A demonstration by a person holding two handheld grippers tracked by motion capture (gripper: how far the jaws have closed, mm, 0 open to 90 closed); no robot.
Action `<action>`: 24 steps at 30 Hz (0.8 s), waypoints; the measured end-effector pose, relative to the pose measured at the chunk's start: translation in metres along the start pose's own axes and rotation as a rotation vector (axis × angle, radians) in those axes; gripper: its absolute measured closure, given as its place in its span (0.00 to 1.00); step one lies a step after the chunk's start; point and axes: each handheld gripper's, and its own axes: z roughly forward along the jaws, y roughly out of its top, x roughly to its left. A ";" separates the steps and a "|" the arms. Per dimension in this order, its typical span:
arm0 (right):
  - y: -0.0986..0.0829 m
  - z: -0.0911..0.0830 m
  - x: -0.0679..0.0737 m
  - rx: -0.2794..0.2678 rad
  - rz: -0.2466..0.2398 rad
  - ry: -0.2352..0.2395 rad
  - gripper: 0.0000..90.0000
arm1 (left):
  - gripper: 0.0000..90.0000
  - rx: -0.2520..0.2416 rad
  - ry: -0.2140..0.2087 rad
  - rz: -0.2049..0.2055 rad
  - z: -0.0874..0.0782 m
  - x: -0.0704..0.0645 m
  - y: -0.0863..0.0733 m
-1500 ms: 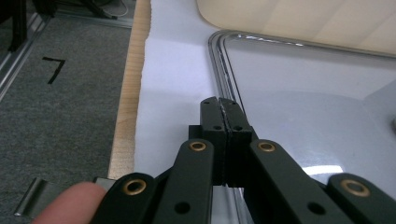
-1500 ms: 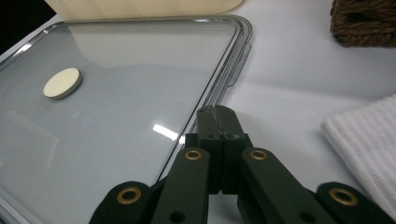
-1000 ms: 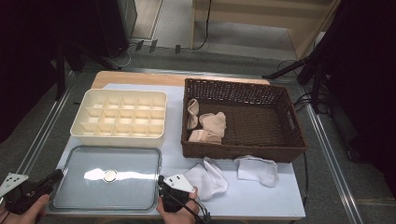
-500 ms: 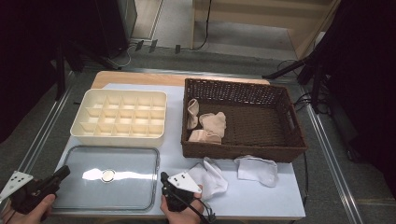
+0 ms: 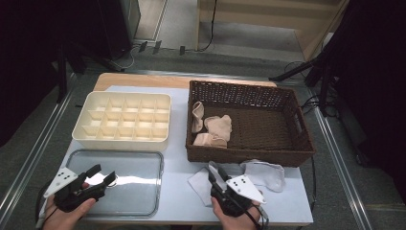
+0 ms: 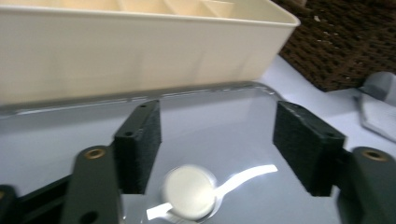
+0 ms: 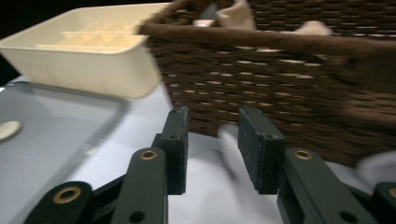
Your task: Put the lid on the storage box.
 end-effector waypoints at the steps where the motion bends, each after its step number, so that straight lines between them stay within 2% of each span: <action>1: 0.000 -0.002 -0.006 -0.001 -0.002 -0.010 0.71 | 0.33 0.005 -0.003 0.001 0.004 -0.004 0.001; 3: -0.001 -0.006 -0.015 -0.008 -0.018 -0.034 0.69 | 0.28 0.015 -0.014 -0.012 0.011 -0.011 0.005; 7: -0.011 -0.013 -0.027 -0.032 -0.056 -0.057 0.68 | 0.25 -0.013 -0.026 -0.020 0.024 -0.022 0.010; 9: -0.016 -0.014 -0.032 -0.035 -0.072 -0.086 0.66 | 0.23 -0.020 -0.028 -0.024 0.031 -0.027 0.012; 14: -0.021 -0.017 -0.049 -0.052 -0.070 -0.157 0.61 | 0.22 -0.032 -0.018 -0.034 0.042 -0.032 0.009; 16: -0.023 -0.017 -0.056 -0.041 -0.057 -0.165 0.59 | 0.22 -0.030 -0.015 -0.020 0.044 -0.032 0.007; 19: -0.027 -0.019 -0.069 -0.032 -0.047 -0.185 0.57 | 0.22 -0.034 -0.010 -0.029 0.044 -0.032 0.005; 20: -0.029 -0.020 -0.074 -0.035 -0.044 -0.205 0.57 | 0.22 -0.034 -0.010 -0.027 0.045 -0.033 0.004; 24: -0.031 -0.023 -0.091 -0.040 -0.009 -0.233 0.54 | 0.22 -0.016 -0.010 0.000 0.047 -0.039 -0.001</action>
